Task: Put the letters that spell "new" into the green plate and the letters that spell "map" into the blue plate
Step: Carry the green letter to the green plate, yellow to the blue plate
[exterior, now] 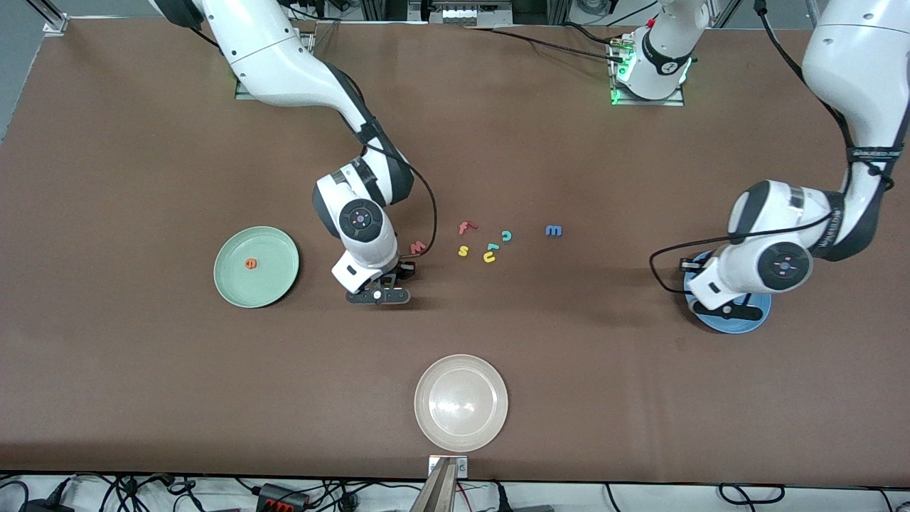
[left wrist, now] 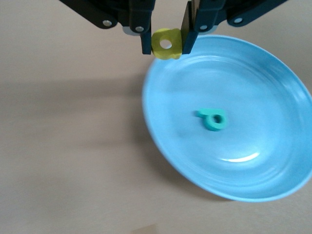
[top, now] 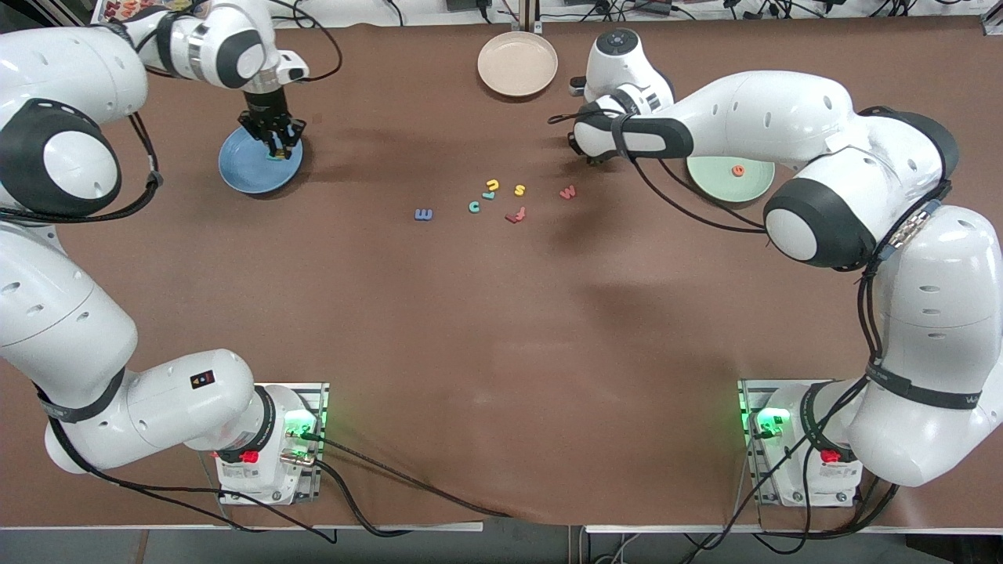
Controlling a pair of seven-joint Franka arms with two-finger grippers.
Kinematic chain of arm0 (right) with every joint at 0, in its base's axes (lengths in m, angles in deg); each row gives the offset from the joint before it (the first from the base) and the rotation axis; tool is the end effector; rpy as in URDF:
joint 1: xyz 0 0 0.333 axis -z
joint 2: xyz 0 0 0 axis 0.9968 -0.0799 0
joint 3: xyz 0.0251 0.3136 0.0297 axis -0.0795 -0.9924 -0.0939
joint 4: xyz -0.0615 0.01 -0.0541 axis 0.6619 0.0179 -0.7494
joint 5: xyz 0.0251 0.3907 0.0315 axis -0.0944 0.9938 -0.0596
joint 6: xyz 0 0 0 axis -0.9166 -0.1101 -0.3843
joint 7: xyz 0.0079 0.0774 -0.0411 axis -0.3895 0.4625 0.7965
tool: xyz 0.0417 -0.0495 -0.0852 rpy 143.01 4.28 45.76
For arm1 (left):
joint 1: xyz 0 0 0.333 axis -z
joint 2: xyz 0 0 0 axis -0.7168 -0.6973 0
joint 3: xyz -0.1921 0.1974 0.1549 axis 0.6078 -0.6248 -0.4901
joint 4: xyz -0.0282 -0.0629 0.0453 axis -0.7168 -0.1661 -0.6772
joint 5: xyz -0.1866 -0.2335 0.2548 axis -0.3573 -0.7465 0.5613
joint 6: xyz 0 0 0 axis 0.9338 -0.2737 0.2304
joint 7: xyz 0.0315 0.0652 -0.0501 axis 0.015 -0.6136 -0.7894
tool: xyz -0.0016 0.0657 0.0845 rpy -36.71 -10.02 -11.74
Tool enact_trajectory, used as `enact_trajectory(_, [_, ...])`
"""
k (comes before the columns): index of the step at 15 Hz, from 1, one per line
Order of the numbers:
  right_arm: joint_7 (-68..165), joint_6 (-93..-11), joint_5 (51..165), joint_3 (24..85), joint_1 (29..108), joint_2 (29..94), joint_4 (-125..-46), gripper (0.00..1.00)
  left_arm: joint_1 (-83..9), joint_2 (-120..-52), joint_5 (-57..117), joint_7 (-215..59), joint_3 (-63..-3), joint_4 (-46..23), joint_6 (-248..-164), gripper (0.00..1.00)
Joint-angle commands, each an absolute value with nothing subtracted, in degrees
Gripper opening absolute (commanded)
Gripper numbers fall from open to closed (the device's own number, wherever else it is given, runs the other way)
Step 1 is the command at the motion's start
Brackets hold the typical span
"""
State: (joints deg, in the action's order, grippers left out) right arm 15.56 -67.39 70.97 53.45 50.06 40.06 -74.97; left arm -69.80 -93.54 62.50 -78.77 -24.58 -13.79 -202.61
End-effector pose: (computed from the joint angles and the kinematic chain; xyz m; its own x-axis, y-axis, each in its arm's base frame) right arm 0.5995 0.3658 0.1908 0.9971 0.0755 -0.0031 0.0755 -0.9947 0.0703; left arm 0.6204 0.0177 0.2376 0.9472 -0.1207 -0.2970 -0.1558 -0.9830 -0.0974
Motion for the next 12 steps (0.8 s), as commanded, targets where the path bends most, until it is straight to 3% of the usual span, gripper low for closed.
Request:
enact_trajectory(1, [21.1, -59.8, 69.7, 53.7, 54.1, 43.9, -75.1, 0.07, -74.0, -95.2, 63.8, -84.9, -23.8, -14.0, -205.4, 0.22])
enact_trajectory(2, [21.4, -57.5, 69.3, 54.1, 54.8, 45.0, -75.6, 0.05, -74.5, -95.6, 63.8, -85.0, -23.8, -13.9, -205.5, 0.39])
enact_trajectory(3, [21.8, -55.4, 69.2, 56.0, 54.9, 46.1, -76.6, 0.04, -74.5, -95.6, 63.7, -85.0, -23.7, -13.9, -205.5, 0.84])
enact_trajectory(4, [22.2, -55.1, 69.2, 58.0, 54.7, 47.2, -78.3, 0.04, -74.6, -95.5, 63.7, -85.0, -23.7, -13.9, -205.3, 1.0])
enact_trajectory(8, [28.4, -55.3, 69.1, 62.3, 55.8, 53.0, -86.2, 0.04, -74.4, -94.6, 63.6, -84.5, -22.6, -13.9, -204.4, 1.0])
enact_trajectory(12, [34.1, -61.5, 69.2, 62.4, 60.3, 58.0, -96.8, 0.05, -74.7, -93.2, 62.7, -77.5, -14.7, -14.1, -199.5, 1.0])
